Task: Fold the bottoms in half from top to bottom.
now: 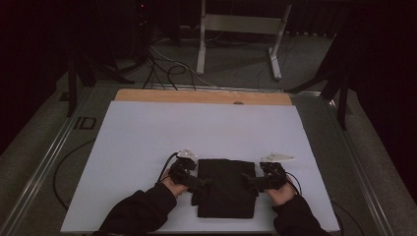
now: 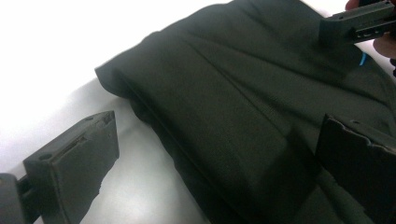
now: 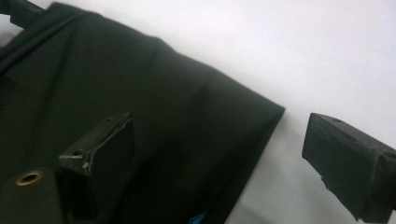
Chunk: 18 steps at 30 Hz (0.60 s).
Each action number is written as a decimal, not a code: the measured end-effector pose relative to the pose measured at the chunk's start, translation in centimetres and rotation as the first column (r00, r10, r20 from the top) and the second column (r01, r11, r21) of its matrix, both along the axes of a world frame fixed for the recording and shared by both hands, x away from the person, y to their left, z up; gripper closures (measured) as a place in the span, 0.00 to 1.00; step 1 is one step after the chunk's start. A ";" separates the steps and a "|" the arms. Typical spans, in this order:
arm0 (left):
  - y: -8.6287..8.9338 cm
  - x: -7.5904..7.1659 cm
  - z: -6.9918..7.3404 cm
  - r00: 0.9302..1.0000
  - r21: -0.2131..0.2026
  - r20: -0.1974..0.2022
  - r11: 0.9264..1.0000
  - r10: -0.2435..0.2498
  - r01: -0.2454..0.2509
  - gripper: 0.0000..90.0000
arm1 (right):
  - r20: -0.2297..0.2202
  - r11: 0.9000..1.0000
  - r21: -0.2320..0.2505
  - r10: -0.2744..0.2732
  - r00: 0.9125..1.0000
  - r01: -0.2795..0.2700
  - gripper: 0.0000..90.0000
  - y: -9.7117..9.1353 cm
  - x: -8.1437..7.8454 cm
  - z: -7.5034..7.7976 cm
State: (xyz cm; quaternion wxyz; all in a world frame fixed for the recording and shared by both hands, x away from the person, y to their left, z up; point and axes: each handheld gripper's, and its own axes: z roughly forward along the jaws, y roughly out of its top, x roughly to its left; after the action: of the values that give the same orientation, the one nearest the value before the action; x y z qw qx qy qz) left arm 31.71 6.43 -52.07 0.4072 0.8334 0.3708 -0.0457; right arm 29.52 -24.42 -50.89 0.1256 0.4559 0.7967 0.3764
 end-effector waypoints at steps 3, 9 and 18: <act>-0.3 -0.1 0.0 1.000 0.007 0.008 1.000 0.002 -0.002 0.00 | -0.022 1.000 -0.029 -0.006 1.000 0.005 0.10 0.5 0.1 -0.2; -0.9 -0.4 -0.1 1.000 0.027 0.029 1.000 -0.005 0.004 0.02 | -0.054 0.999 -0.036 -0.010 0.998 0.008 0.10 0.8 0.1 -0.6; -1.0 -0.8 0.0 0.999 0.027 0.037 1.000 0.011 -0.012 0.19 | -0.060 0.996 -0.088 -0.012 0.998 0.007 0.17 1.6 -0.1 -1.0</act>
State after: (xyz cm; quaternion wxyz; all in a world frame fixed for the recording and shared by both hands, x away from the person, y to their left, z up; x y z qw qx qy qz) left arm 30.96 5.39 -52.09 0.4028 0.8375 0.3684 -0.0231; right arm 29.37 -22.82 -51.85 0.1232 0.4650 0.8137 0.3264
